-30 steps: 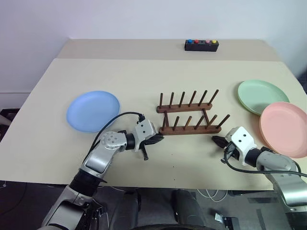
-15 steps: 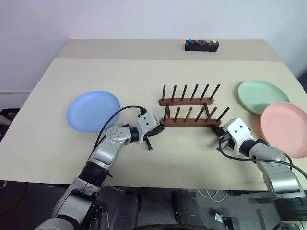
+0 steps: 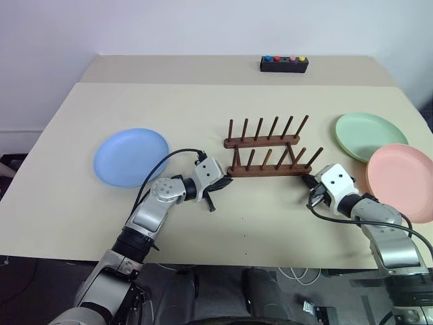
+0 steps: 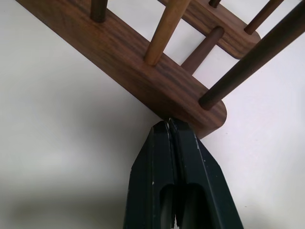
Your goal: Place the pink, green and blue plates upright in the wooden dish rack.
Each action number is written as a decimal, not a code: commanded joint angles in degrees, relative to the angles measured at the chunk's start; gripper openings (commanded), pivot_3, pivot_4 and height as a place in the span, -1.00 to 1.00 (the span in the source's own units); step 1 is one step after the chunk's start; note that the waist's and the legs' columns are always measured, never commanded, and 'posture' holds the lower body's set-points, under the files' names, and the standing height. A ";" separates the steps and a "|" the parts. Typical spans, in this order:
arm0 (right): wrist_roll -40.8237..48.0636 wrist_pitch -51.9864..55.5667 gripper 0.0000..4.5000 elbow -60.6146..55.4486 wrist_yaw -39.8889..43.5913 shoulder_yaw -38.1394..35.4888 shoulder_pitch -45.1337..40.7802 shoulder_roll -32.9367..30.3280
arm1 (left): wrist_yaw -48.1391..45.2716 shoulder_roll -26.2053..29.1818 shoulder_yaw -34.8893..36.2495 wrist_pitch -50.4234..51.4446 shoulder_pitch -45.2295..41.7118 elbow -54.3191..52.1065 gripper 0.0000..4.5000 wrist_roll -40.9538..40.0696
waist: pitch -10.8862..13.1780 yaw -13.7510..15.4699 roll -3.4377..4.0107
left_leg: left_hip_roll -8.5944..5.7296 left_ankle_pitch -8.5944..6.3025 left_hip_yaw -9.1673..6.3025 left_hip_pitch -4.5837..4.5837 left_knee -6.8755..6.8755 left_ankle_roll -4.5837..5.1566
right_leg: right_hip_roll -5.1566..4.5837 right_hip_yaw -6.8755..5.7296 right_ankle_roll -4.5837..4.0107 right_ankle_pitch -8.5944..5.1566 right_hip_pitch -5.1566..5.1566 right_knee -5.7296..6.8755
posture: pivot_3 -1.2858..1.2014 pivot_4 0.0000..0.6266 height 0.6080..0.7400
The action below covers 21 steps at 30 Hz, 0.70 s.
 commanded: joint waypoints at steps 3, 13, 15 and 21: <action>0.61 -1.19 -1.00 -0.81 0.40 -1.24 -0.74 -0.33 | 0.86 -0.12 1.02 -1.03 -0.08 0.42 -0.93 0.56 | 0.00 0.01 0.00 | 0.00 0.00 0.00 0.00 0.00 0.00 | 0.00 0.00 0.00 0.00 0.00 0.00 | 0.03 -0.52 0.91; 0.71 -0.95 -1.00 -2.07 0.85 -1.64 0.56 -0.57 | 2.33 -0.59 1.84 -1.26 -0.16 1.47 -0.93 0.59 | 0.00 0.02 0.00 | 0.00 0.00 0.00 0.00 0.00 0.00 | 0.00 0.00 0.00 0.00 0.01 0.00 | 0.03 -0.52 0.91; 0.78 -0.87 -1.00 -2.38 0.94 -1.74 0.82 -0.64 | 1.94 -0.15 1.36 -1.81 0.06 1.36 -0.93 1.07 | 0.00 0.01 0.00 | 0.00 0.00 0.00 0.00 0.01 0.00 | 0.00 0.00 0.00 0.00 0.01 0.00 | 0.03 -0.52 0.91; 1.55 -0.51 -1.00 -3.55 2.01 -2.22 1.29 -1.22 | 1.55 -0.10 1.17 -2.18 0.23 1.33 -0.93 1.31 | 0.00 0.01 0.00 | 0.00 0.00 0.00 0.01 0.00 0.00 | 0.00 0.00 -0.01 -0.01 0.01 0.00 | 0.03 -0.52 0.91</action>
